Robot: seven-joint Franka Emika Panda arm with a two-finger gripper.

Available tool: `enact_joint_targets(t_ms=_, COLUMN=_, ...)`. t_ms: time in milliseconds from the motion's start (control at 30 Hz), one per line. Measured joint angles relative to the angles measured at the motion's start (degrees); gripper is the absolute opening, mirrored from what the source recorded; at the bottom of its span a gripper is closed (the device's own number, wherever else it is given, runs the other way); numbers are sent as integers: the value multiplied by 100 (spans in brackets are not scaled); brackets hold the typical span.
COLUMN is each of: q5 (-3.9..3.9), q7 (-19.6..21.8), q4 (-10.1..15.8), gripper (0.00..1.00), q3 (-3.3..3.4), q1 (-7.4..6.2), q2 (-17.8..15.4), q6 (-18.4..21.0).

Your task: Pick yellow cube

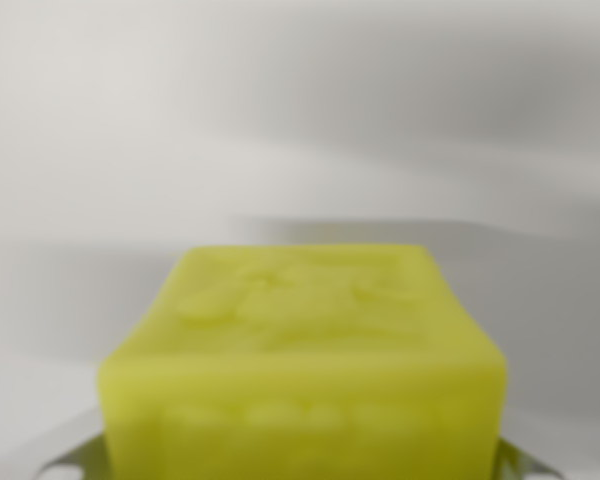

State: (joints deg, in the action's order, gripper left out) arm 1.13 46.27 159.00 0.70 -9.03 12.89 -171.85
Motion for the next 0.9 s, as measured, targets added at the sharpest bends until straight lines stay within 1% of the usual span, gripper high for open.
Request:
enact_joint_targets(t_ms=300, q5=-54, q7=40, q4=65, gripper=0, q3=-8, q1=21, q2=-334, q6=268)
enact_joint_targets(t_ms=900, q5=-96, q7=71, q4=155, gripper=0, q3=-10, q1=32, q2=-989, q6=832)
